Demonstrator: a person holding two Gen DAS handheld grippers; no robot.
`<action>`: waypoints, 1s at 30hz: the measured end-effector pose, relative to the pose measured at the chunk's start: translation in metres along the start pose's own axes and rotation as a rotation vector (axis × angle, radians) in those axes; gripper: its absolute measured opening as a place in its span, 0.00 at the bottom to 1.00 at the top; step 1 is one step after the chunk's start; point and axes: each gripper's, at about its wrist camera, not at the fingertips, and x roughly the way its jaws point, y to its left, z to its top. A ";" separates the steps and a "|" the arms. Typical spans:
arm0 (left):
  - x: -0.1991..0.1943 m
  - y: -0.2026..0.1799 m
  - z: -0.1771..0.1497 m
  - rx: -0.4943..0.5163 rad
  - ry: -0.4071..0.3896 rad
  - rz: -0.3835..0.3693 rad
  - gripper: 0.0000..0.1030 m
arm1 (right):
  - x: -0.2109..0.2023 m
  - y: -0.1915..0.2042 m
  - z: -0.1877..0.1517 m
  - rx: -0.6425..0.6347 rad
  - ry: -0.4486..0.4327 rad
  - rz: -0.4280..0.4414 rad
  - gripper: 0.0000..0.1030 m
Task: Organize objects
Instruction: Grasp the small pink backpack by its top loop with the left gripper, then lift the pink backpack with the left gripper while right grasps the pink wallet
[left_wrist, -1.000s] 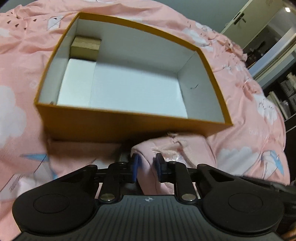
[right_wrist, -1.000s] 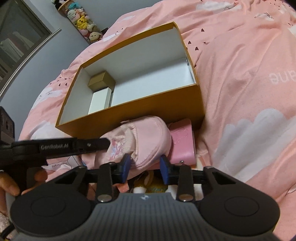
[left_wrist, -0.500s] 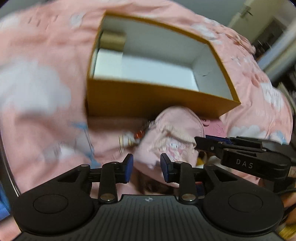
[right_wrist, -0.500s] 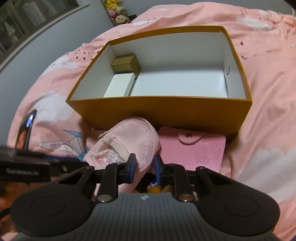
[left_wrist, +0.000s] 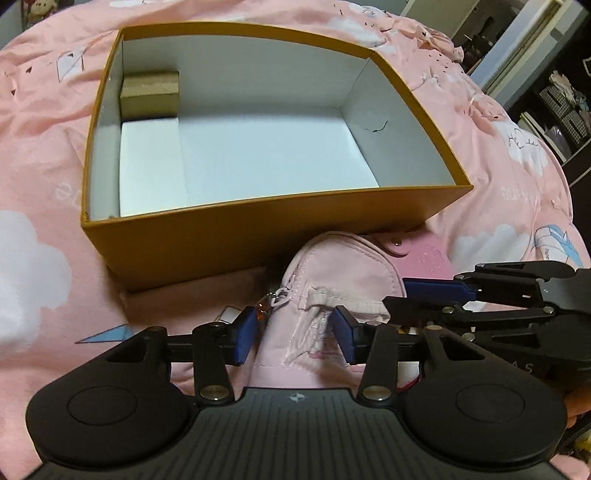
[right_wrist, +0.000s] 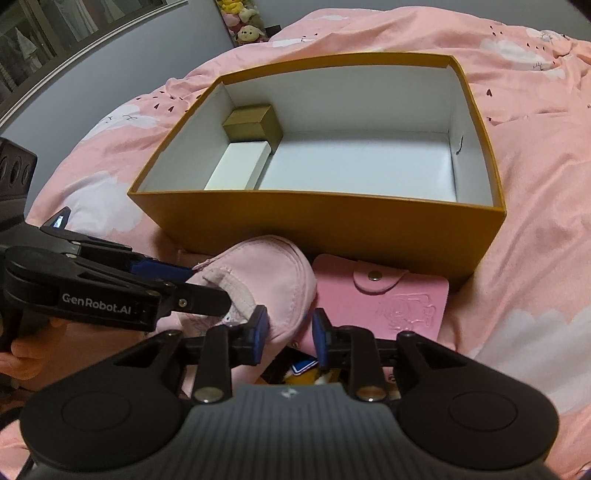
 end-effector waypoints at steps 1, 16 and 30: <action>0.001 0.000 0.001 -0.007 0.006 -0.006 0.46 | 0.001 0.000 0.000 -0.004 0.001 -0.001 0.27; -0.040 -0.004 -0.024 -0.123 -0.132 0.095 0.18 | -0.013 0.000 0.002 -0.165 0.048 -0.082 0.37; -0.025 0.007 -0.032 -0.221 -0.087 0.069 0.20 | 0.014 0.031 -0.015 -0.658 0.150 -0.278 0.59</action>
